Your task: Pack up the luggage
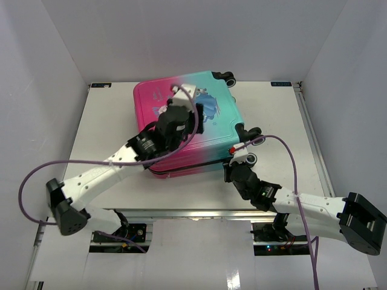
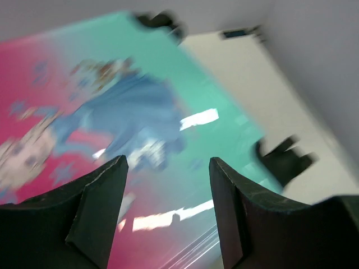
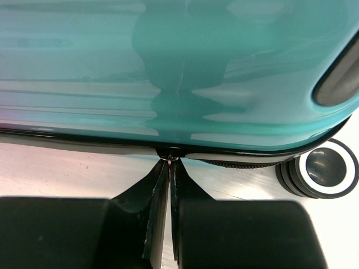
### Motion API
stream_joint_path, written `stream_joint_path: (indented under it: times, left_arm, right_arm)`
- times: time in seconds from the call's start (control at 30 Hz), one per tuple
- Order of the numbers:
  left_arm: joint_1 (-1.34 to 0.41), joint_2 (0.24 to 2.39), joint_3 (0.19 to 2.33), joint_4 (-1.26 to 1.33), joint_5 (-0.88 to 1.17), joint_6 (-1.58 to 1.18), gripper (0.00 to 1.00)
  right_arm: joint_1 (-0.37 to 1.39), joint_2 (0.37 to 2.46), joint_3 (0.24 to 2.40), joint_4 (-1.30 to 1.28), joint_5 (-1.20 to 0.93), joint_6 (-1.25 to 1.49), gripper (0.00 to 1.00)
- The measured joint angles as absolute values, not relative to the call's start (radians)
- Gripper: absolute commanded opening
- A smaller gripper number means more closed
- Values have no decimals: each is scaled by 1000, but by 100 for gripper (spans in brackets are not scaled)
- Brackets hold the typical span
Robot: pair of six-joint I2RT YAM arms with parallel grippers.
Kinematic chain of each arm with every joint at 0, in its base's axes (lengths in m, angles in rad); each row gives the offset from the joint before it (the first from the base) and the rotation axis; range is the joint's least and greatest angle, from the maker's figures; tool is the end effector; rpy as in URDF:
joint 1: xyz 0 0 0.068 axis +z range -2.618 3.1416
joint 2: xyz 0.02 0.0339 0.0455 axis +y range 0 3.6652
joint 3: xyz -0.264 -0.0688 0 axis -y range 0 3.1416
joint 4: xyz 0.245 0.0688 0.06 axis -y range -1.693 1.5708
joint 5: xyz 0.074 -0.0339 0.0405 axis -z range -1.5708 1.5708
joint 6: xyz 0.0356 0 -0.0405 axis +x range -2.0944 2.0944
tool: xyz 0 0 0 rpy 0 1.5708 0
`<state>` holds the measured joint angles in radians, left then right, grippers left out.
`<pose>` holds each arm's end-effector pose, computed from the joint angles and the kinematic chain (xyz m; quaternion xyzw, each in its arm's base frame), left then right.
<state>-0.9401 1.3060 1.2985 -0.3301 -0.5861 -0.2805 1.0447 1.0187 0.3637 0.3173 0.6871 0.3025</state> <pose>0.1894 -0.2260 0.3921 0.0949 0.7931 -0.1241 0.5887 0.1241 0.1687 0.2030 -0.0971 0.7865 0.1248 0.5969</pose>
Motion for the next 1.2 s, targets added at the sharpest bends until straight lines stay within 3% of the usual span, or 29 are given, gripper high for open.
stream_joint_path:
  times: [0.13,0.37,0.5,0.63,0.87,0.97,1.2]
  left_arm:
    - [-946,1547,1598,-198,-359,-240,71]
    - [-1026,1722,1578,-240,-395,-244,69]
    - [-1097,1579,1379,-264,-637,-336,70]
    - [-1129,1342,1294,-486,-819,-478,71]
    - [-1127,982,1128,-759,-936,-705,71]
    - [-1128,928,995,-807,-911,-774,71]
    - [-1135,947,911,-759,-1049,-902,71]
  right_arm:
    - [1044,1018,364,318,683,301,8]
    - [1043,1000,362,314,675,302,8]
    - [1042,1001,359,311,667,303,8]
    - [1042,1009,359,322,666,303,8]
    - [1040,1018,359,334,655,303,8]
    - [1039,1018,359,334,650,302,8]
    - [1031,1018,363,334,647,302,8]
